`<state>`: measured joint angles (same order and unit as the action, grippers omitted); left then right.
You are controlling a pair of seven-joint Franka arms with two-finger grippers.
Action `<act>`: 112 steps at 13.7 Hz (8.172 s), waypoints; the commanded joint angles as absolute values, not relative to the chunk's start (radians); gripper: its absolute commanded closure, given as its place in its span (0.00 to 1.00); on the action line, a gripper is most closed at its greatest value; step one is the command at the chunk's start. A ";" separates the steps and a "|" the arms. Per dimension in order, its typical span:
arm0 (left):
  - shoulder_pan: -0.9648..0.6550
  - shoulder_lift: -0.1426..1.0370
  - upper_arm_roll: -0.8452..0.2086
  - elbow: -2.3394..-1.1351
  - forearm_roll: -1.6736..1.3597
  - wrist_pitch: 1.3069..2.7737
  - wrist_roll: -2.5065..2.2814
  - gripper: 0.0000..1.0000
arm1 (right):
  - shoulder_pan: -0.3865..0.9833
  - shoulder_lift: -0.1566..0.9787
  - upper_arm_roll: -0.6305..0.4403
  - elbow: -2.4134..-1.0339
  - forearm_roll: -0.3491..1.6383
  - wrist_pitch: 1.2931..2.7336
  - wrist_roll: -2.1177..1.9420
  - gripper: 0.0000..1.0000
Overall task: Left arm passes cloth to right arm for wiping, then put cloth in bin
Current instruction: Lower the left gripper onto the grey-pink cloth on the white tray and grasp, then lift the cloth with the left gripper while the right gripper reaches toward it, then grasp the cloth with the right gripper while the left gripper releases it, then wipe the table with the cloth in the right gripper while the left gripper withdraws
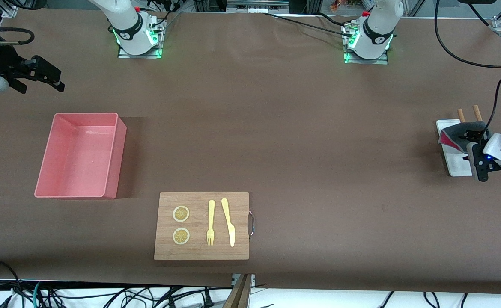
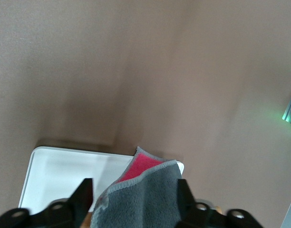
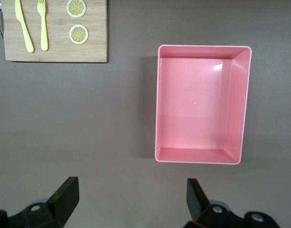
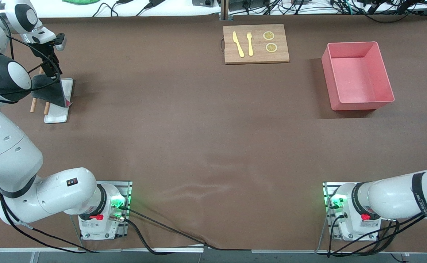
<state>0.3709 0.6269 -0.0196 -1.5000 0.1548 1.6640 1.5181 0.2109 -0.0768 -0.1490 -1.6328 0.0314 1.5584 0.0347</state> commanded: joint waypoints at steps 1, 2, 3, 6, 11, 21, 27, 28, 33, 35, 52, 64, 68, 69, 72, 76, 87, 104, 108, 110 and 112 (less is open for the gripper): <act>0.380 0.637 -0.029 -1.465 0.152 1.637 1.545 0.86 | 0.204 -0.071 -0.149 -1.612 0.026 1.546 0.029 0.00; 0.376 0.634 -0.028 -1.463 0.152 1.634 1.545 1.00 | 0.204 -0.071 -0.149 -1.612 0.026 1.546 0.028 0.00; 0.374 0.630 -0.028 -1.462 0.153 1.634 1.543 1.00 | 0.204 -0.071 -0.149 -1.612 0.026 1.546 0.026 0.00; 0.370 0.627 -0.029 -1.462 0.166 1.634 1.543 1.00 | 0.202 -0.071 -0.149 -1.612 0.025 1.548 0.025 0.00; 0.342 0.588 -0.041 -1.456 0.169 1.586 1.539 1.00 | 0.206 -0.071 -0.147 -1.612 -0.017 1.551 0.023 0.00; 0.075 0.532 -0.048 -1.166 -0.019 1.125 1.084 1.00 | 0.204 -0.048 -0.147 -1.614 -0.020 1.539 0.034 0.00; -0.035 0.532 -0.046 -1.105 -0.504 1.126 0.516 1.00 | 0.242 0.035 -0.117 -1.615 -0.011 1.485 0.014 0.00; -0.079 0.532 -0.045 -1.086 -0.532 1.155 0.411 1.00 | 0.258 0.034 -0.107 -1.617 -0.008 1.464 -0.001 0.00; -0.239 0.532 -0.044 -1.085 -0.682 1.377 -0.054 1.00 | 0.271 0.041 -0.039 -1.620 0.191 1.445 -0.378 0.00; -0.297 0.532 -0.043 -1.085 -0.753 1.472 -0.206 1.00 | 0.272 0.083 -0.028 -1.620 0.297 1.450 -0.605 0.00; -0.656 0.503 -0.045 -1.092 -0.792 1.936 -0.580 1.00 | 0.362 0.261 0.009 -1.741 0.672 1.914 -1.378 0.00; -0.686 0.491 -0.043 -1.098 -0.739 1.965 -0.641 1.00 | 0.430 0.249 0.009 -1.740 0.680 1.959 -1.307 0.94; -0.684 0.491 -0.043 -1.098 -0.741 1.965 -0.641 1.00 | 0.430 0.249 0.008 -1.732 0.666 1.957 -1.247 1.00; -0.684 0.491 -0.043 -1.097 -0.741 1.965 -0.641 1.00 | 0.426 0.245 0.003 -1.730 0.664 1.959 -1.249 1.00; -0.684 0.491 -0.043 -1.098 -0.741 1.965 -0.643 1.00 | 0.410 0.244 -0.031 -1.717 0.658 1.956 -1.249 1.00; -0.683 0.489 -0.040 -1.098 -0.733 1.962 -0.638 0.00 | 0.407 0.235 -0.095 -1.715 0.620 1.907 -1.211 1.00; -0.548 0.453 -0.026 -1.101 -0.448 1.619 -0.537 0.00 | 0.385 0.209 -0.114 -1.727 0.298 1.842 -0.780 1.00; -0.119 0.088 -0.030 -1.533 -0.002 1.593 0.003 0.00 | 0.511 0.586 -0.110 -1.734 0.122 2.059 0.084 1.00; -0.017 -0.003 -0.075 -1.663 -0.006 1.684 0.003 0.00 | 0.649 0.659 -0.089 -1.613 0.248 2.066 0.309 1.00; -0.015 -0.032 -0.075 -1.705 -0.003 1.677 0.005 0.00 | 0.693 0.724 -0.061 -1.510 0.276 2.069 0.429 1.00; -0.017 -0.038 -0.075 -1.715 -0.002 1.663 0.008 0.00 | 0.713 0.781 -0.006 -1.416 0.278 2.100 0.556 1.00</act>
<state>-0.0287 0.0066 -0.0552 -1.6610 -0.0304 1.6523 -0.0108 0.7040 0.6917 -0.0449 -1.5473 0.2622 2.0855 0.4506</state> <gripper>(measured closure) 0.000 0.982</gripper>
